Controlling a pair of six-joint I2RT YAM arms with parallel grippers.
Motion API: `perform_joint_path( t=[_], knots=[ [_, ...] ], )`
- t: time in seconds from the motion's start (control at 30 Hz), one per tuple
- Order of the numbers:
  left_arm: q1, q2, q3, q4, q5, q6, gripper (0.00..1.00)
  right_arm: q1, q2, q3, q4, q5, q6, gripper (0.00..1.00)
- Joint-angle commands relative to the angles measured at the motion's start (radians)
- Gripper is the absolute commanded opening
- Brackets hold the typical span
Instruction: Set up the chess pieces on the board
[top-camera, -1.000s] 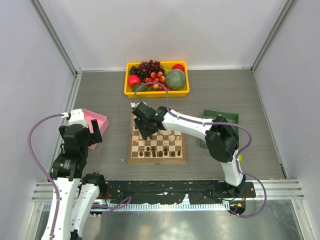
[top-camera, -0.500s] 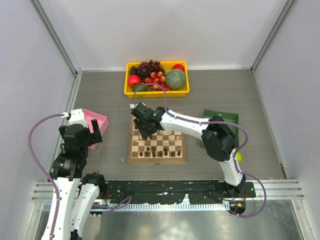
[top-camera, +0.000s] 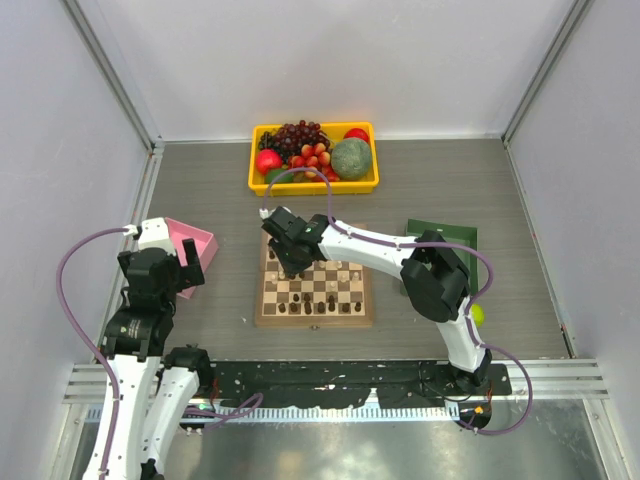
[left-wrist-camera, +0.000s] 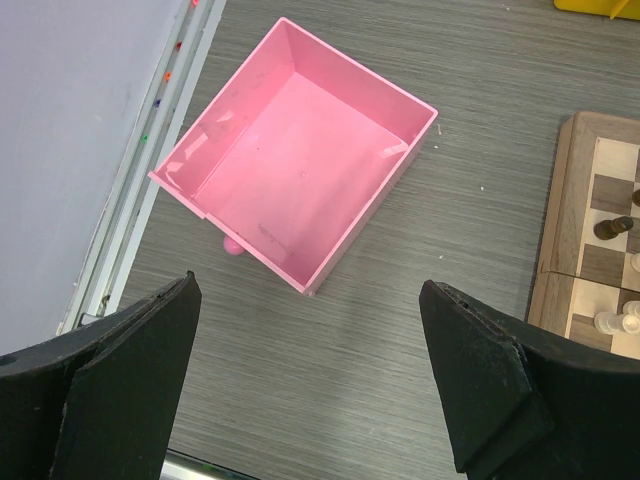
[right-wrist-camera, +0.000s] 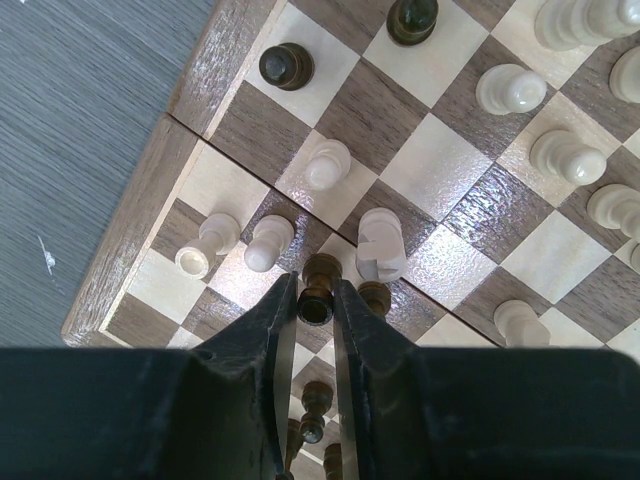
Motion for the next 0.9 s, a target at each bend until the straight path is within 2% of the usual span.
perform_joint_path(
  t=[0.0,0.47,0.87],
  knots=[
    [0.004,0.003,0.002,0.038,0.0,-0.006,0.99,0.002,-0.023,0.037,0.007,0.016,-0.01,0.24],
    [0.004,0.0,0.001,0.038,0.0,-0.006,0.99,0.048,-0.197,-0.023,0.011,0.02,-0.015,0.22],
    [0.004,-0.01,-0.001,0.037,-0.008,-0.008,0.99,0.195,-0.065,0.087,0.003,-0.04,-0.033,0.23]
  ],
)
